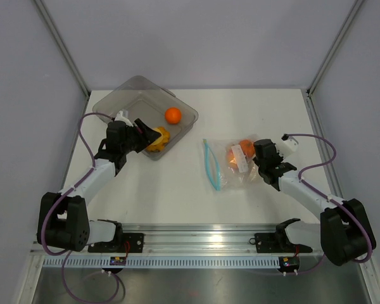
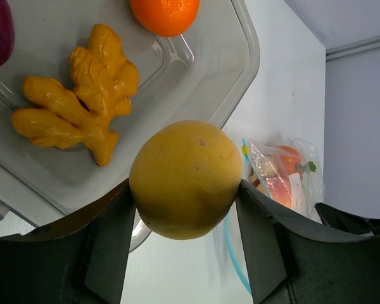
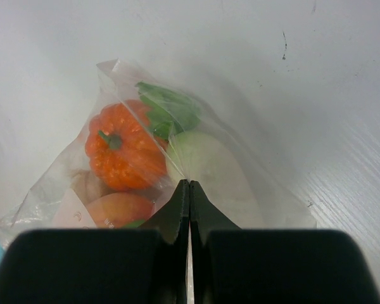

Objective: Open the zip-top bag and remove the fake food
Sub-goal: Place the fake fruit in the bin.

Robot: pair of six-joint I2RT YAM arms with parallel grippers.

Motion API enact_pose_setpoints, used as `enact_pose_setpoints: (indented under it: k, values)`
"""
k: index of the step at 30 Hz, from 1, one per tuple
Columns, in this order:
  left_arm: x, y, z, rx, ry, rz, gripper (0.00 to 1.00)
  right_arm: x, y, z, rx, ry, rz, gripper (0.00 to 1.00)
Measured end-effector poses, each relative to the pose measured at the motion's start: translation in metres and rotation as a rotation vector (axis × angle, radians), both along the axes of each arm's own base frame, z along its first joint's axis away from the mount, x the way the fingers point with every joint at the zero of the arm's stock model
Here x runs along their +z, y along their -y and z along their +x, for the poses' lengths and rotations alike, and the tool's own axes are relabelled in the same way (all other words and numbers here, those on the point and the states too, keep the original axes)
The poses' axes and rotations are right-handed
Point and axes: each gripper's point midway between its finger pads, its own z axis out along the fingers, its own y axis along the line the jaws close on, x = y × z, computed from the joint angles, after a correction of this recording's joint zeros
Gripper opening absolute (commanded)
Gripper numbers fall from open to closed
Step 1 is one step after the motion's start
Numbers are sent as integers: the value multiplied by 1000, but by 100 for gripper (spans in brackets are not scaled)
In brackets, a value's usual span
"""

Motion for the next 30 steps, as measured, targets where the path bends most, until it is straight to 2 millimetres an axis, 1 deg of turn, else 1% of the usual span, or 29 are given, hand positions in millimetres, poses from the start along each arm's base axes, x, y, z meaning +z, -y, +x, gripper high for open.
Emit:
enact_pose_setpoints:
  k: [3, 4, 5, 8, 9, 11, 12, 15, 17, 20, 22, 24, 26, 30]
  values:
    - [-4, -5, 4, 25, -4, 12, 64, -1, -1, 0, 4, -3, 2, 0]
    - [-6, -7, 5, 32, -9, 15, 65, -1, -1, 0, 5, -3, 3, 0]
    - [-9, -9, 6, 39, -17, 19, 69, -1, -1, 0, 6, -3, 2, 0]
    - [-20, -14, 8, 56, -46, 31, 74, -1, -1, 0, 6, -4, 2, 0]
    - [-22, -16, 8, 61, -54, 34, 80, -1, -1, 0, 6, -4, 2, 0]
    - [-25, -18, 7, 67, -65, 42, 87, -1, -1, 0, 7, -4, 2, 0]
    - [-26, -18, 6, 69, -68, 44, 92, -1, -1, 0, 7, -3, 2, 0]
    - [-26, -19, 5, 72, -71, 47, 98, -1, -1, 0, 7, -3, 3, 0]
    - [-20, -19, 4, 72, -55, 43, 99, -1, -2, 0, 8, -2, 4, 0]
    - [-4, -19, 2, 71, -9, 34, 99, -1, -2, 0, 10, -2, 5, 0]
    - [5, -20, -2, 72, 24, 27, 99, -1, -3, 0, 12, -2, 8, 0]
    - [11, -20, -7, 75, 44, 19, 99, -1, -3, 0, 13, -3, 8, 0]
    - [12, -21, -11, 79, 53, 10, 99, -1, -3, 0, 14, -3, 9, 0]
    - [7, -22, -17, 93, 41, -5, 99, -1, -3, 0, 14, -3, 9, 0]
